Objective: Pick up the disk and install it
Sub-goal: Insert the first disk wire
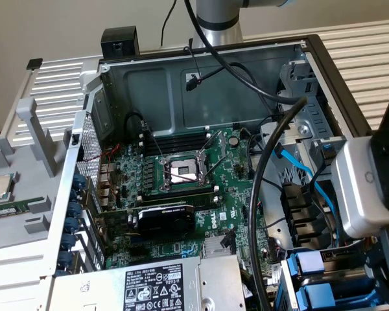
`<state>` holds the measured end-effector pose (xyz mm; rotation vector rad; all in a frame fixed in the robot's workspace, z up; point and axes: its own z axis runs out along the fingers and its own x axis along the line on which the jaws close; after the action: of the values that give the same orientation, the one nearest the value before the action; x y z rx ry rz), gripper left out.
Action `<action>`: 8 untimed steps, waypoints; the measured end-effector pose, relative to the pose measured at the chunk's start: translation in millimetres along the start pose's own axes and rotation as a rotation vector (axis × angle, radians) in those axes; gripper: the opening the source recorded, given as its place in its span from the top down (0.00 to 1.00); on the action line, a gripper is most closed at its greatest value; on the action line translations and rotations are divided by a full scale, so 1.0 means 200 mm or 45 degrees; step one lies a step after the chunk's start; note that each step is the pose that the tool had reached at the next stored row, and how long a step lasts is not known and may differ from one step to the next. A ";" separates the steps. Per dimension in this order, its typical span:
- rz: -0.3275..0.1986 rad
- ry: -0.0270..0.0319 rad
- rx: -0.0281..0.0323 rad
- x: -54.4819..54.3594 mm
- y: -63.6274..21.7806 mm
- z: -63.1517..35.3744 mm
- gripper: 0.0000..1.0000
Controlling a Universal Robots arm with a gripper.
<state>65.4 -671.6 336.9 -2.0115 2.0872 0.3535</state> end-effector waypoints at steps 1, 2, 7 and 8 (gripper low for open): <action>0.000 -0.0004 -0.0001 0.00 0.000 -0.001 0.70; 0.000 -0.0010 0.0000 0.00 0.000 -0.001 0.72; 0.000 -0.0031 -0.0002 0.00 0.000 -0.002 0.84; 0.000 -0.0034 -0.0002 0.00 0.000 -0.001 0.84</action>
<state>65.4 -672.5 336.9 -2.0100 2.0856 0.3562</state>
